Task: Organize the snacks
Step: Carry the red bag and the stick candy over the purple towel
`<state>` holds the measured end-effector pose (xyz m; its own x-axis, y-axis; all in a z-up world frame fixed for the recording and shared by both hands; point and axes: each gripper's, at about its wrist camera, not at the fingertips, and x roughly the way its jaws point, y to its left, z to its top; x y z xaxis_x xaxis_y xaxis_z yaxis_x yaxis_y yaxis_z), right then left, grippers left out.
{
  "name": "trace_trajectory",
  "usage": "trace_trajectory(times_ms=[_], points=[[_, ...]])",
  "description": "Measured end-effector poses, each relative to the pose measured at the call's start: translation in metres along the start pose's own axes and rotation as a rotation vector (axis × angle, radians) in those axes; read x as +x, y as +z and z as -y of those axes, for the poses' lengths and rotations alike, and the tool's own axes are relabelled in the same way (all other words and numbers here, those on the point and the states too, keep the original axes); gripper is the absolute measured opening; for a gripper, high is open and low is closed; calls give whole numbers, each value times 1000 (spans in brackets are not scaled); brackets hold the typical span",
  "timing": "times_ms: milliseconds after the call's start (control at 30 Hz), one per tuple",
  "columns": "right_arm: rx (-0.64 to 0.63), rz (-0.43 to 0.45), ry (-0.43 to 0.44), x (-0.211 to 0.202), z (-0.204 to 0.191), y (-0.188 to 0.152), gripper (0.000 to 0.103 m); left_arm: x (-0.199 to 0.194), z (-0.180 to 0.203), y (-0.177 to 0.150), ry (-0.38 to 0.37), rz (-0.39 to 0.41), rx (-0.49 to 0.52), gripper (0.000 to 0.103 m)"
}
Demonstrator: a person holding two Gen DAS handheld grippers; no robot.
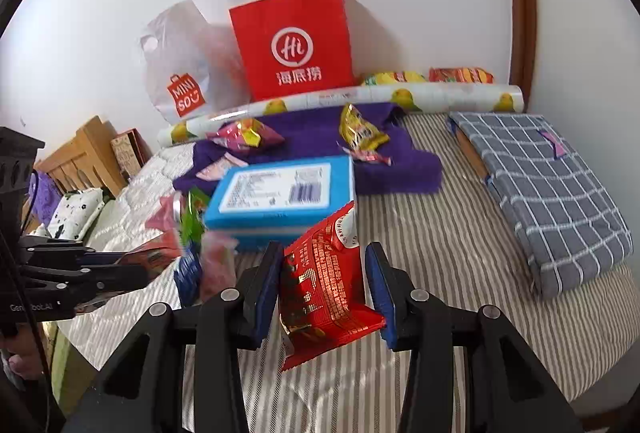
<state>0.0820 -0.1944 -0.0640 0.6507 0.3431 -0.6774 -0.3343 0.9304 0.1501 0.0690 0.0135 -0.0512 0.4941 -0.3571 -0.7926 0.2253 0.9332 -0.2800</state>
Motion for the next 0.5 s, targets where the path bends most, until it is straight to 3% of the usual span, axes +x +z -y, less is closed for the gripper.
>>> trace_trajectory(times_ms=[500], points=[[-17,44,0,9,6,70,42,-6,-11,69,-8,59,-45,19]])
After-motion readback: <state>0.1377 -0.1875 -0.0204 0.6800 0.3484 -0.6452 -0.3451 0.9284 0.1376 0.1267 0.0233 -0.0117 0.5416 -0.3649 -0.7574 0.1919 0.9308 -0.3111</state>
